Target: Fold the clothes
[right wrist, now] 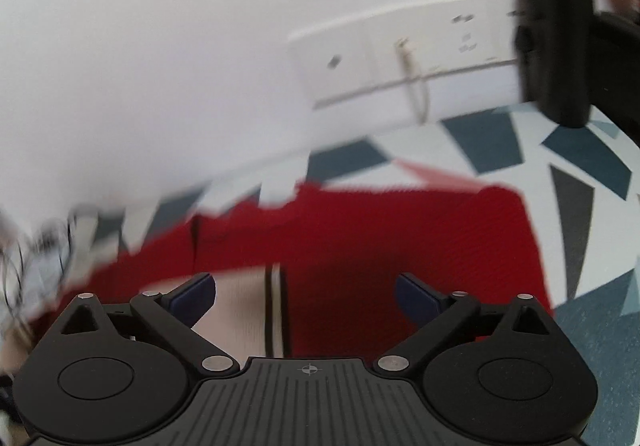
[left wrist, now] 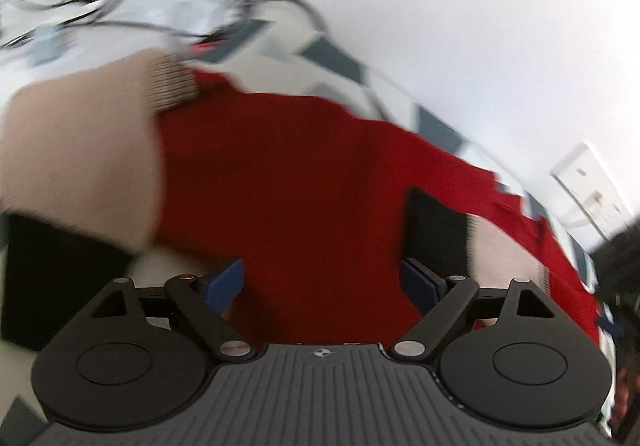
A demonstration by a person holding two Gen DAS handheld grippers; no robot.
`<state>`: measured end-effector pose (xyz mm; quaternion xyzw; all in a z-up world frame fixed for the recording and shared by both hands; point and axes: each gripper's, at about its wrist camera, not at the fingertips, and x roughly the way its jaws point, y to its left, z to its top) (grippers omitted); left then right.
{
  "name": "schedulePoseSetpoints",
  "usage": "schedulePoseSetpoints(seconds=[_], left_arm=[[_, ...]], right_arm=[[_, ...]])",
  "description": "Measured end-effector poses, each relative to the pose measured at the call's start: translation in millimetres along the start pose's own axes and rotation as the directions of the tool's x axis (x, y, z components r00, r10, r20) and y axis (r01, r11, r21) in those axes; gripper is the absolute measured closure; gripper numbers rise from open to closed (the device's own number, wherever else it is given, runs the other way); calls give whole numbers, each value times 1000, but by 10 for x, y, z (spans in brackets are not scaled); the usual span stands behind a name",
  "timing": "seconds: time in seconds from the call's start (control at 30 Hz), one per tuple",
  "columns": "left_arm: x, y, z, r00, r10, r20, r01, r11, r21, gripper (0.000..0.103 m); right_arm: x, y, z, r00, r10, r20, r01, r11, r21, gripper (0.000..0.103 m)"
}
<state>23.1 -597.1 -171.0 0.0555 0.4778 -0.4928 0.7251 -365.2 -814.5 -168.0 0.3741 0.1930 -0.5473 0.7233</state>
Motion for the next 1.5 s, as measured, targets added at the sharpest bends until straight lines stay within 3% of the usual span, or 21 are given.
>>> schedulePoseSetpoints(seconds=[0.1, 0.27, 0.43, 0.57, 0.7, 0.9, 1.07, 1.1, 1.17, 1.2, 1.23, 1.37, 1.5], left_arm=[[27, 179, 23, 999, -24, 25, 26, 998, -61, 18], [58, 292, 54, 1000, -16, 26, 18, 996, -84, 19], [88, 403, 84, 1000, -7, 25, 9, 994, -106, 19], [-196, 330, -22, 992, 81, 95, -90, 991, 96, 17], [-281, 362, -224, 975, 193, 108, -214, 946, 243, 16], [-186, 633, -171, 973, 219, 67, -227, 964, 138, 17], [-108, 701, -155, 966, 251, 63, -259, 947, 192, 22], [-91, 694, -154, 964, 256, 67, -264, 941, 213, 26], [-70, 655, -144, 955, 286, 80, -297, 924, 241, 56], [-68, 656, -115, 958, 277, 70, -285, 927, 242, 83], [-66, 658, -84, 962, 265, 58, -271, 932, 242, 95], [-165, 612, 5, 973, 218, 72, -230, 938, 259, 97], [-496, 379, 173, 986, 87, 143, -124, 954, 274, 97]], right_arm=[[105, 98, -138, 999, -20, -49, 20, 1000, -12, 10], [194, 98, -276, 995, -54, -84, 57, 998, 25, 11], [192, 104, -348, 993, -79, -93, 76, 997, -35, 11], [150, 102, -366, 992, -80, -100, 79, 997, -12, 11], [98, 216, -366, 993, -38, -108, 41, 999, 23, 11], [46, 584, -270, 992, 55, -111, -57, 998, -10, 11], [-69, 882, -149, 988, 131, -86, -136, 989, -59, 11], [-90, 925, -128, 986, 142, -82, -148, 987, -66, 11], [-105, 983, -95, 984, 158, -83, -164, 984, -74, 11], [-112, 1011, -79, 983, 165, -83, -171, 982, -77, 11], [-118, 1039, -63, 981, 172, -84, -179, 981, -81, 11], [-151, 1025, -62, 981, 174, -86, -180, 981, -67, 11], [-184, 898, -65, 983, 172, -65, -174, 984, -25, 11]])
